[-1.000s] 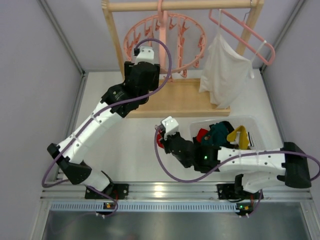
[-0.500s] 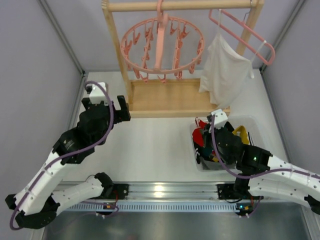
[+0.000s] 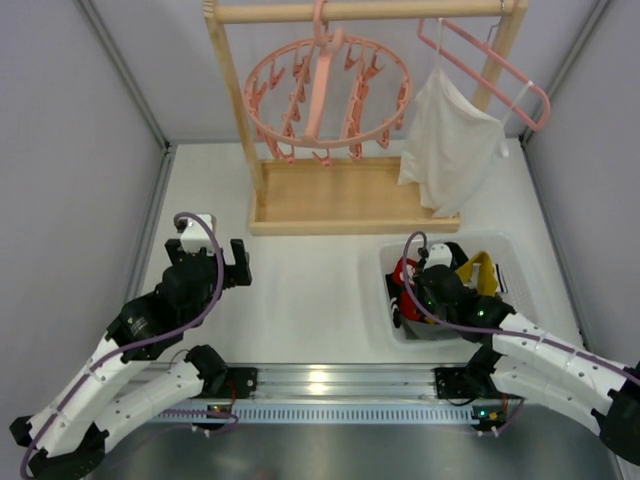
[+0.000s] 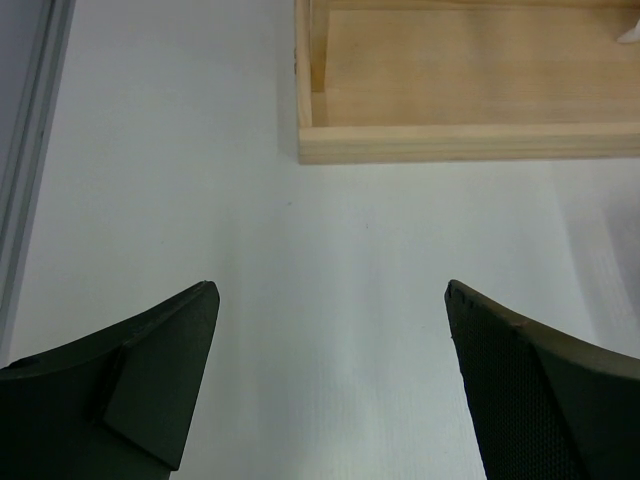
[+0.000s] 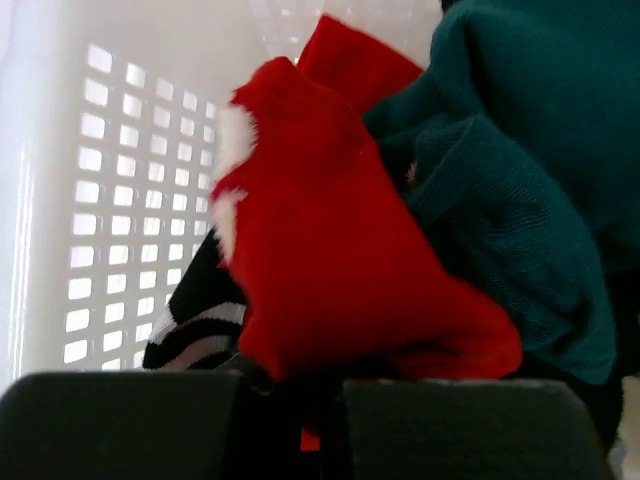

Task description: Remove the socks clipped to the hanger

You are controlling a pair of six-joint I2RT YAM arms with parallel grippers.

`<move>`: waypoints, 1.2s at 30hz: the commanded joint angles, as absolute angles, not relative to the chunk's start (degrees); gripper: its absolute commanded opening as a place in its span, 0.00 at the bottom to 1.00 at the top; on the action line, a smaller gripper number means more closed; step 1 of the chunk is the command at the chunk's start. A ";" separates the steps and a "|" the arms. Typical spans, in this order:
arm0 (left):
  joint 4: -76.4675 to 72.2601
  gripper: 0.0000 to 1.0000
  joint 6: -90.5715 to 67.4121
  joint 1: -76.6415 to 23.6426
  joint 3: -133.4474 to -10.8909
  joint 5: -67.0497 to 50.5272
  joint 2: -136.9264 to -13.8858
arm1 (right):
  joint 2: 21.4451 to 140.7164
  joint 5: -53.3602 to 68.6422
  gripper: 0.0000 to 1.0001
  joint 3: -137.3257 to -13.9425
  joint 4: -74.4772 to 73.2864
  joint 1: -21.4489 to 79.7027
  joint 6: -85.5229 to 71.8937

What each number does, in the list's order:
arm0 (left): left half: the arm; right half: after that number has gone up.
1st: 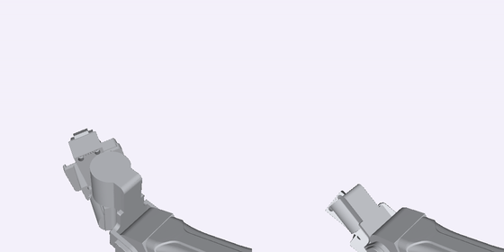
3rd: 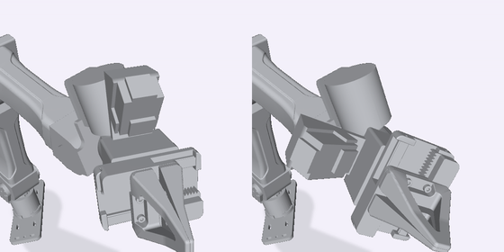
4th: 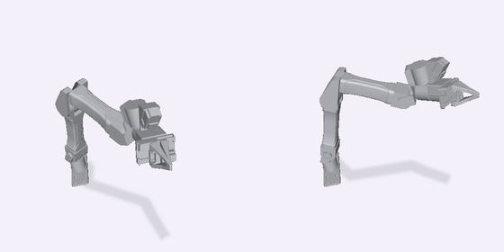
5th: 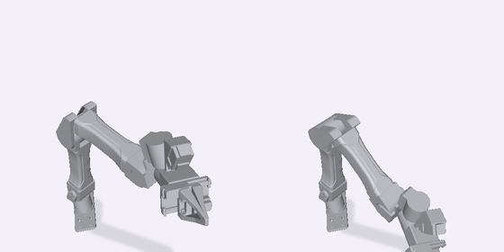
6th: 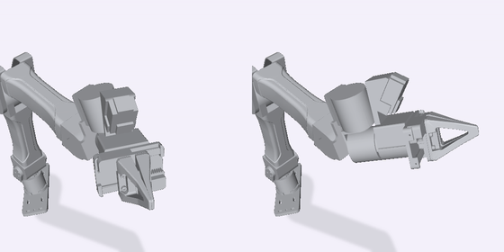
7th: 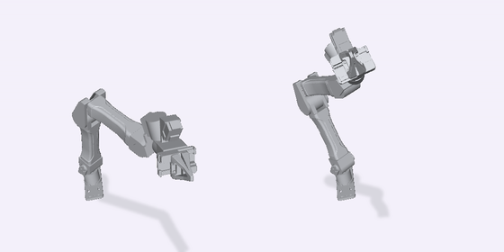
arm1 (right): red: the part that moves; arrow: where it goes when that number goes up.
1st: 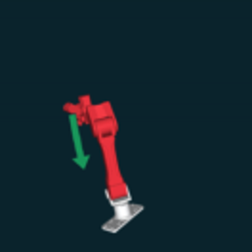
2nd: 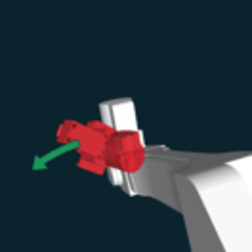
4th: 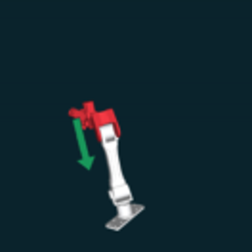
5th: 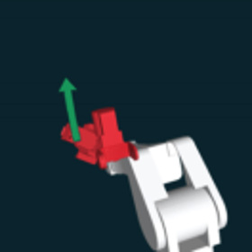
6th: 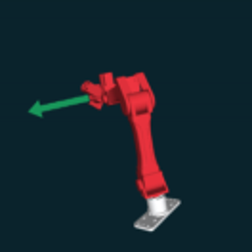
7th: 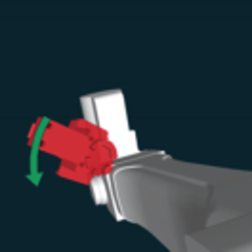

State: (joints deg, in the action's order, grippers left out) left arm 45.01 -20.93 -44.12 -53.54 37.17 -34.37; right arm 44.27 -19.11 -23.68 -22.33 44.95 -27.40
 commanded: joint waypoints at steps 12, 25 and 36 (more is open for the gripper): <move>44.91 0.98 -26.19 -43.33 -50.19 45.52 -22.50 | 31.57 -15.73 0.66 -31.72 -29.26 43.94 -28.83; 37.55 0.98 -22.70 -28.07 -48.61 33.80 -22.94 | 27.93 -30.74 0.99 -46.47 -41.04 43.86 -19.44; 32.17 0.98 -13.89 -14.24 -44.39 15.14 -20.40 | 27.78 -44.21 0.99 -54.23 -45.96 43.86 -14.94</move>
